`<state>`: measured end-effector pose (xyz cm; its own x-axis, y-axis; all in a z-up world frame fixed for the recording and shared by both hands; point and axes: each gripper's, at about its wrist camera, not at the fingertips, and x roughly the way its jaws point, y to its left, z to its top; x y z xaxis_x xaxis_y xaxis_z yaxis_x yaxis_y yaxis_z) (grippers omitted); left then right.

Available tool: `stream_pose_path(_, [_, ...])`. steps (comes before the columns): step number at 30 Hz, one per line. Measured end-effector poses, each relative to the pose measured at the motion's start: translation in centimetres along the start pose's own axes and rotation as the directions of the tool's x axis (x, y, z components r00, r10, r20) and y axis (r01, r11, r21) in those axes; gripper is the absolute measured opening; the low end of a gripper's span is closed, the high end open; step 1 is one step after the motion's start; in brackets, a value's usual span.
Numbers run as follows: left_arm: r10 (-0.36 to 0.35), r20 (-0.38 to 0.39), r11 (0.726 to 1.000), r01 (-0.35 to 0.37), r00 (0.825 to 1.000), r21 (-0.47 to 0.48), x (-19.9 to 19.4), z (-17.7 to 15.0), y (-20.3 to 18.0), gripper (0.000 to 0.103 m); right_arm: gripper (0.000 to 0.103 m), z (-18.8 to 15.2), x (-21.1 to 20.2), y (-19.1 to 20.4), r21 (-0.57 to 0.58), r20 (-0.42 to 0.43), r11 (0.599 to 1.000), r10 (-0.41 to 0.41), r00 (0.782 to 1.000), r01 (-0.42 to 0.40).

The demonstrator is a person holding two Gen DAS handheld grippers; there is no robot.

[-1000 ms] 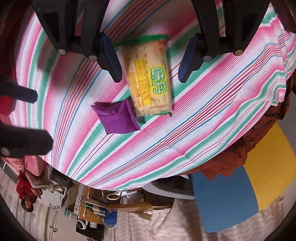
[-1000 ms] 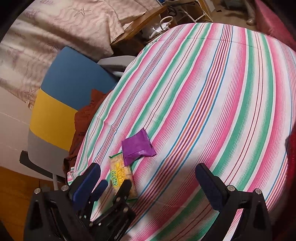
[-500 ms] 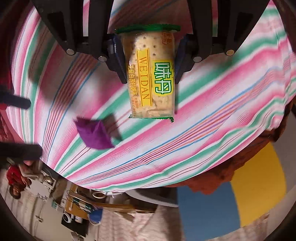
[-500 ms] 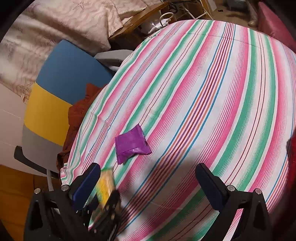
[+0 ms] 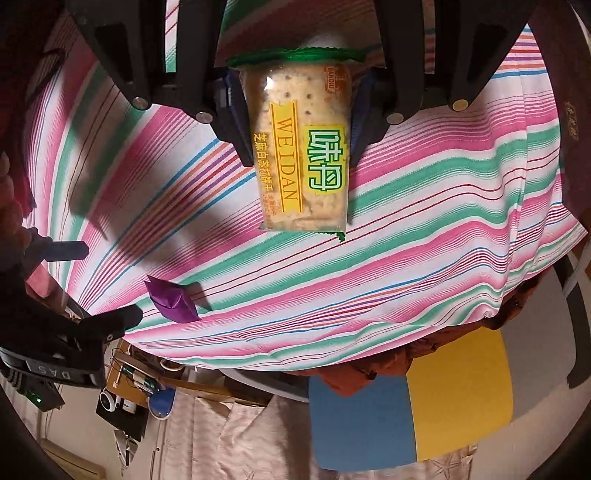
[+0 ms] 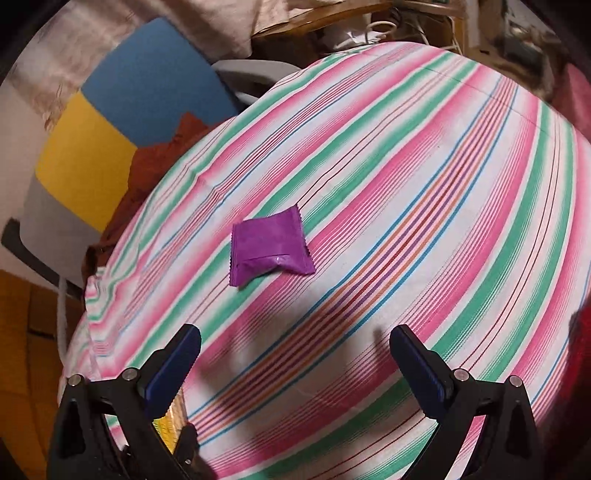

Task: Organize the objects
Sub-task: 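Grasp the last purple sachet with the right gripper while left holds the crackers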

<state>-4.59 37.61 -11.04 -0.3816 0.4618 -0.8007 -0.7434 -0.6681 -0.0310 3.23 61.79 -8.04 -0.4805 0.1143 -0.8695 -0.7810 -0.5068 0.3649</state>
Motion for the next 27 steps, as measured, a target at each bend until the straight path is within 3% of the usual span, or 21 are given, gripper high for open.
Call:
stream_pose_path(5, [-0.021, 0.009, 1.0, 0.021, 1.0, -0.015, 0.2, 0.1, 0.3, 0.048, 0.103, -0.3, 0.5, 0.6, -0.051, -0.005, 0.998, -0.037, 0.999, 0.036])
stream_pose_path(8, [-0.006, 0.013, 1.0, 0.006, 1.0, -0.003, 0.1, 0.0, 0.0, 0.048, 0.103, -0.7, 1.3, 1.4, -0.095, -0.062, 0.995, -0.048, 0.997, 0.042])
stream_pose_path(12, [-0.014, 0.017, 1.0, 0.014, 1.0, -0.008, 0.1, -0.1, 0.2, 0.048, 0.103, -0.6, 1.4, 4.0, -0.301, -0.095, 0.952, -0.091, 0.991, 0.058])
stream_pose_path(14, [-0.011, 0.018, 1.0, 0.011, 1.0, -0.005, 0.1, -0.1, 0.1, 0.048, 0.103, -0.3, 0.8, 5.2, -0.438, -0.053, 0.896, -0.112, 0.992, 0.077])
stream_pose_path(18, [-0.013, 0.022, 1.0, 0.013, 1.0, -0.006, 0.1, -0.1, 0.2, 0.048, 0.101, 0.2, 0.7, 6.6, -0.714, 0.036, 0.687, -0.159, 0.987, 0.137])
stream_pose_path(20, [-0.017, 0.024, 1.0, 0.017, 1.0, -0.009, 0.2, -0.2, 0.2, 0.048, 0.097, 0.5, 1.4, 6.6, -0.769, 0.062, 0.615, -0.201, 0.978, 0.175])
stream_pose_path(23, [-0.023, 0.025, 1.0, 0.024, 0.999, -0.013, 0.2, -0.1, 0.4, 0.048, 0.086, 1.4, 2.9, 6.6, -0.812, 0.078, 0.547, -0.241, 0.967, 0.202])
stream_pose_path(27, [-0.024, 0.027, 1.0, 0.025, 0.999, -0.013, 0.2, -0.2, 0.3, 0.048, 0.085, 2.2, 5.1, 7.7, -0.85, 0.096, 0.481, -0.264, 0.96, 0.217])
